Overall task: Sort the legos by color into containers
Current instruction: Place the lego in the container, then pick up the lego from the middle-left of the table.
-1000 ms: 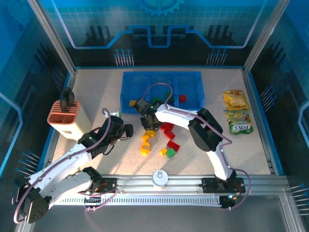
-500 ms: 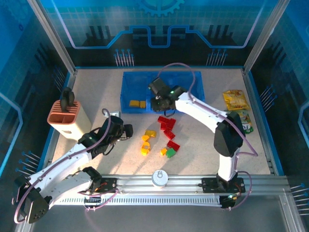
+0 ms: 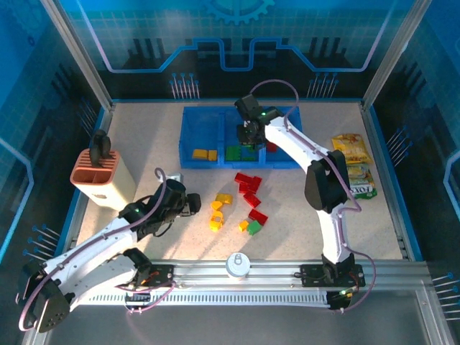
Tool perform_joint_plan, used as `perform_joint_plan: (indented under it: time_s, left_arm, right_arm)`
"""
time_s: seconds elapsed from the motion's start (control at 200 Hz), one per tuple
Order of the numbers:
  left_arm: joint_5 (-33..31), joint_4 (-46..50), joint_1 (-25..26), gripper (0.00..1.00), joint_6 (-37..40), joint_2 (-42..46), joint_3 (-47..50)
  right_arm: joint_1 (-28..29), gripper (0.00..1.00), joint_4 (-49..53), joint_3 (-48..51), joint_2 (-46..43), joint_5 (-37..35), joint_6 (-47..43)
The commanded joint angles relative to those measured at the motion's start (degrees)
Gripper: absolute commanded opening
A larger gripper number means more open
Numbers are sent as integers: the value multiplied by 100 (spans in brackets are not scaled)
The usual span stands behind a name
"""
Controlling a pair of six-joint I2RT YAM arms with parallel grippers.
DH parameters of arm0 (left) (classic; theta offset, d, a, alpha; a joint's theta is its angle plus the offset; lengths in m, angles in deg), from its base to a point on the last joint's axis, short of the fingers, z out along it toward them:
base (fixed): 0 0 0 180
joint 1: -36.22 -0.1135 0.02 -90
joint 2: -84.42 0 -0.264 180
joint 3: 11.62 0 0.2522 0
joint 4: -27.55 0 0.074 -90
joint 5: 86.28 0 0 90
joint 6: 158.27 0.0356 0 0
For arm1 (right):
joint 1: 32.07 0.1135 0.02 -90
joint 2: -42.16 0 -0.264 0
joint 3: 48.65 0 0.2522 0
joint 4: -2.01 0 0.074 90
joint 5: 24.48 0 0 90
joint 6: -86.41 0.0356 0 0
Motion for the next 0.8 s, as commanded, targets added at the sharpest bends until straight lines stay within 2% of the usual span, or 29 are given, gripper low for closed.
perform_joint_plan:
  time_s: [0.0,0.03,0.09,0.145,0.295,0.55,0.795]
  left_arm:
    - [168,-130,141,74,-230,-105,85]
    - [193,-159,174,74,-247,-164,84]
    - [223,-217,226,74,-274,-270,69]
    - [264,-294,258,74,-275,-381,51]
    - [413,-462,299,74,-189,-796,-92]
    - [782,-671,433,75,56,-1624,-484]
    - [806,-438,1083,75,256,-2611,-1019]
  right_arm:
    - [22,40,298,-363,134,155,-89]
    - [31,46,277,-357,111,252,-109]
    - [36,65,167,-261,-18,573,-187]
    - [82,71,93,-124,-217,658,-211]
    - [195,72,-160,480,-1008,549,-232]
    - [274,71,-894,2165,-2399,758,-132]
    - [277,71,-1400,3684,-3155,776,131]
